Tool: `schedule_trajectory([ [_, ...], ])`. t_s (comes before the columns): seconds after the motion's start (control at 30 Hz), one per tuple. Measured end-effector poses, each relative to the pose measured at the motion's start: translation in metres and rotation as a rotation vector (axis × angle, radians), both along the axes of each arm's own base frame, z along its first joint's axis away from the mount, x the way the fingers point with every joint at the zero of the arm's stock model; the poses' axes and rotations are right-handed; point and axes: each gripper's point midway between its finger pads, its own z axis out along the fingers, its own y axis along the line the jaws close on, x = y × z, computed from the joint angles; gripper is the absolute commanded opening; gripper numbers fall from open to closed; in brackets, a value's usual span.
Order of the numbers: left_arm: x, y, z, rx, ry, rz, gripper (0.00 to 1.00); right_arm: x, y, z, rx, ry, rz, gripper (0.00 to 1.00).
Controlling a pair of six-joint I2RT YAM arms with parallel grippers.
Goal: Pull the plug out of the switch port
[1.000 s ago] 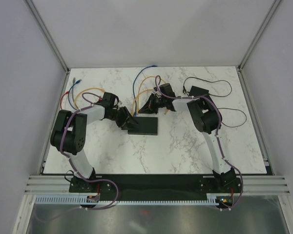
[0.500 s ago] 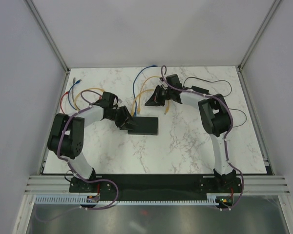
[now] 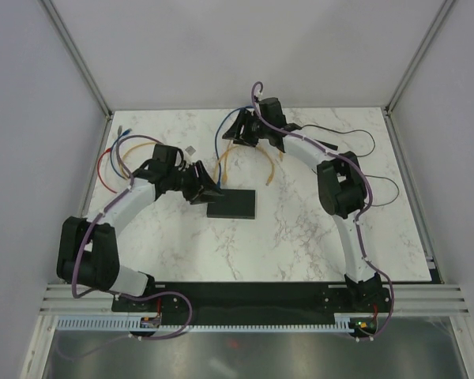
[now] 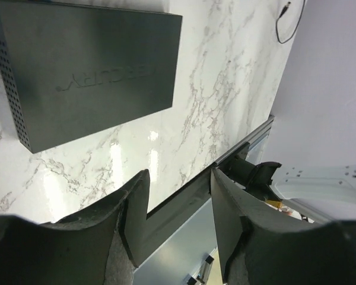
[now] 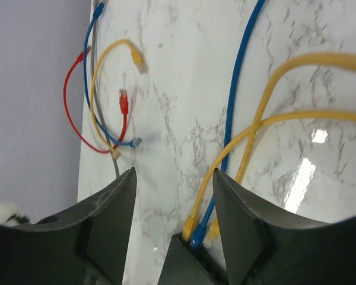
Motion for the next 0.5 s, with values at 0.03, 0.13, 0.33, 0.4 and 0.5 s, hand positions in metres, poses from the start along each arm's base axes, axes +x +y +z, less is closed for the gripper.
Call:
schedule_trajectory([
  [0.03, -0.003, 0.001, 0.004, -0.005, -0.015, -0.002, 0.55, 0.008, 0.000, -0.001, -0.006, -0.016, -0.019, 0.63],
  [0.13, -0.019, 0.004, 0.013, -0.017, -0.040, -0.012, 0.56, 0.032, -0.001, -0.012, -0.033, -0.039, -0.084, 0.63],
  [0.33, -0.050, 0.011, 0.020, -0.019, -0.063, -0.029, 0.58, 0.054, -0.014, -0.061, -0.125, 0.001, -0.193, 0.63],
  [0.4, -0.056, 0.013, 0.024, -0.018, -0.079, -0.034, 0.58, 0.060, -0.015, -0.071, -0.145, 0.005, -0.214, 0.63],
  [0.5, -0.061, 0.015, 0.030, -0.016, -0.102, -0.044, 0.58, 0.070, -0.013, -0.077, -0.149, -0.001, -0.228, 0.61],
])
